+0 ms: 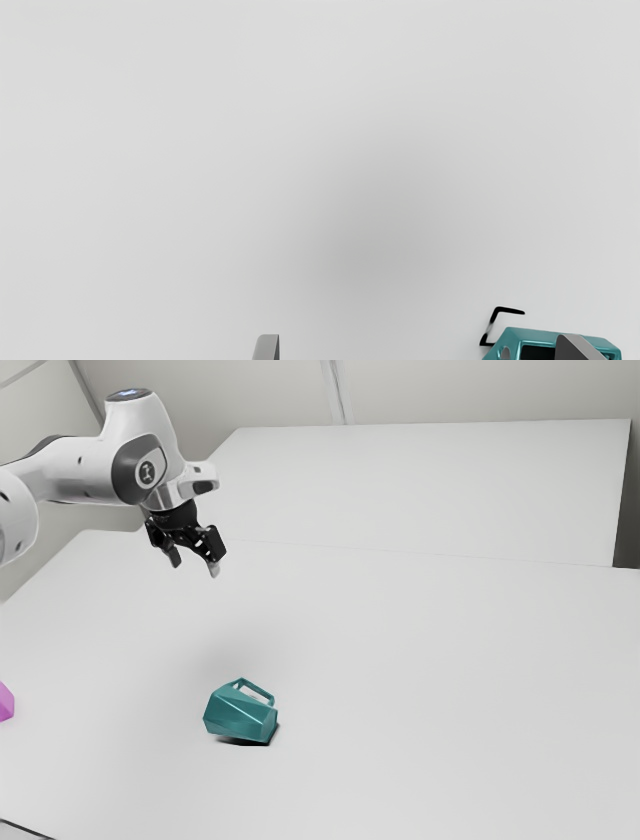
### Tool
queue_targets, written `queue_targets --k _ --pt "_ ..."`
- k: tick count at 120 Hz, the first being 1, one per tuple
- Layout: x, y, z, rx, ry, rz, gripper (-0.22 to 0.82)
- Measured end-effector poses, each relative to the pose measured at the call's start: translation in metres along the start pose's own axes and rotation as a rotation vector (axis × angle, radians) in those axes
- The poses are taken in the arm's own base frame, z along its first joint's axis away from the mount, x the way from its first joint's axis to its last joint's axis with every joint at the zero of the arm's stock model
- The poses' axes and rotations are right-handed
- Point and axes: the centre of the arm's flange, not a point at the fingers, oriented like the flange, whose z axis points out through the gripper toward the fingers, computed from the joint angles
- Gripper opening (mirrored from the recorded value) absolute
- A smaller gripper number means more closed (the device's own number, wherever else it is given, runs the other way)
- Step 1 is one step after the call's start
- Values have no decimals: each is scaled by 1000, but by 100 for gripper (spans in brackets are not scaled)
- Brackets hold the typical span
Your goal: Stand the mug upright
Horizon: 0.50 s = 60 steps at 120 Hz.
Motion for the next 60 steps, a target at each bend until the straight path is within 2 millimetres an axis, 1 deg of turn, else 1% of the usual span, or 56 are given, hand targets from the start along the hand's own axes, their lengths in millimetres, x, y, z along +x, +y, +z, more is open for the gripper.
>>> queue_targets --k 17,21,29,42,51,60 --pt "-7 -4 7 -16 -8 -17 60" --pt "-12 -8 16 -46 -19 -35 60" --pt "-31 -20 38 -127 -48 -92 60" --pt "-63 -38 82 -286 -106 -199 60" --pt "-74 -43 97 -371 -127 -246 60" --pt "-80 -38 108 -435 -149 -259 60"
